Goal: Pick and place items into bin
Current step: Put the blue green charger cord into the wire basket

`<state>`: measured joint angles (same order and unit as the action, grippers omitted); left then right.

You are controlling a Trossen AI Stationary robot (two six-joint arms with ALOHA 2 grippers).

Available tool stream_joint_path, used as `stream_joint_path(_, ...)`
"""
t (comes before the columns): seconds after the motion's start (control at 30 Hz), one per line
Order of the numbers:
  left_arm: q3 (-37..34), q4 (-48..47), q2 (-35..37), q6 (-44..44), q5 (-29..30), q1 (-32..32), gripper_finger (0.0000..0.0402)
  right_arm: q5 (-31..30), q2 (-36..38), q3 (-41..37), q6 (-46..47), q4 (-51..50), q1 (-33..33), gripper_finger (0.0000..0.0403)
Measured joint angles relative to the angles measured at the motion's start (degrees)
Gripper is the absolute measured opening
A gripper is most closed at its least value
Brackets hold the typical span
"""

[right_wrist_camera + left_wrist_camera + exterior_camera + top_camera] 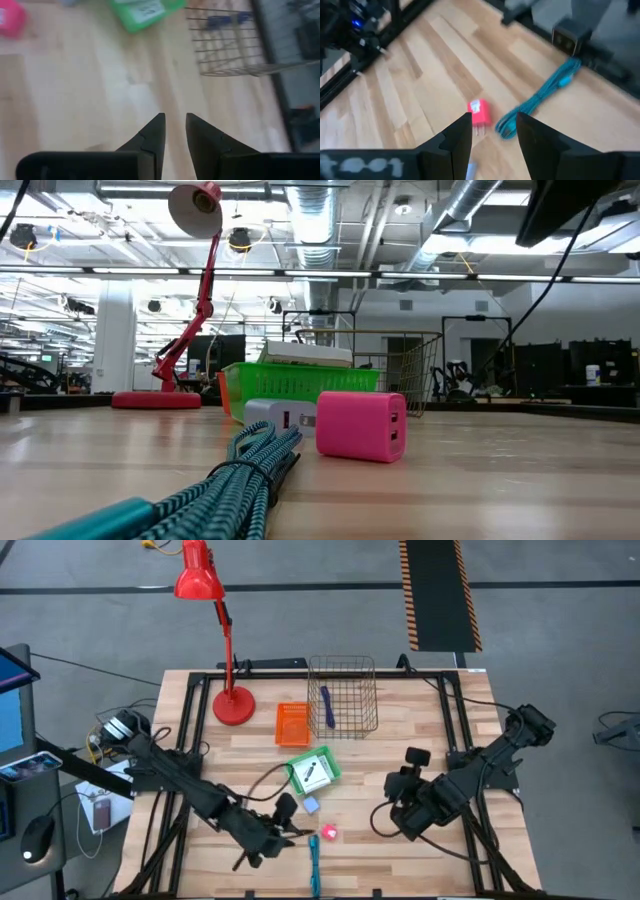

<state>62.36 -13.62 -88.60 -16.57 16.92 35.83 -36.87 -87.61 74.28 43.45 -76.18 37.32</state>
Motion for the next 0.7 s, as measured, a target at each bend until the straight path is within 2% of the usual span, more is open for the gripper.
stream_joint_path(0.13,6.94,-8.59,-4.72,-2.53,-0.08,-0.02,0.0144,-1.86,0.0,0.0,-0.35,-2.53,-0.57,0.0069)
stream_joint_path(0.37,16.17,-17.57,-11.83,-4.09,-3.1,-0.02,0.0144,0.25,0.0,0.0,0.1,-5.74,-1.81,0.0069)
stream_joint_path(0.57,20.33,-22.9,-16.39,-5.15,-4.91,-0.23,0.0144,0.8,0.02,0.0,0.09,-6.65,-1.75,0.0069)
stream_joint_path(0.7,20.91,-23.34,-17.81,-6.86,-8.47,-1.22,0.0144,0.8,0.02,0.0,-0.29,-8.6,-1.83,0.0069)
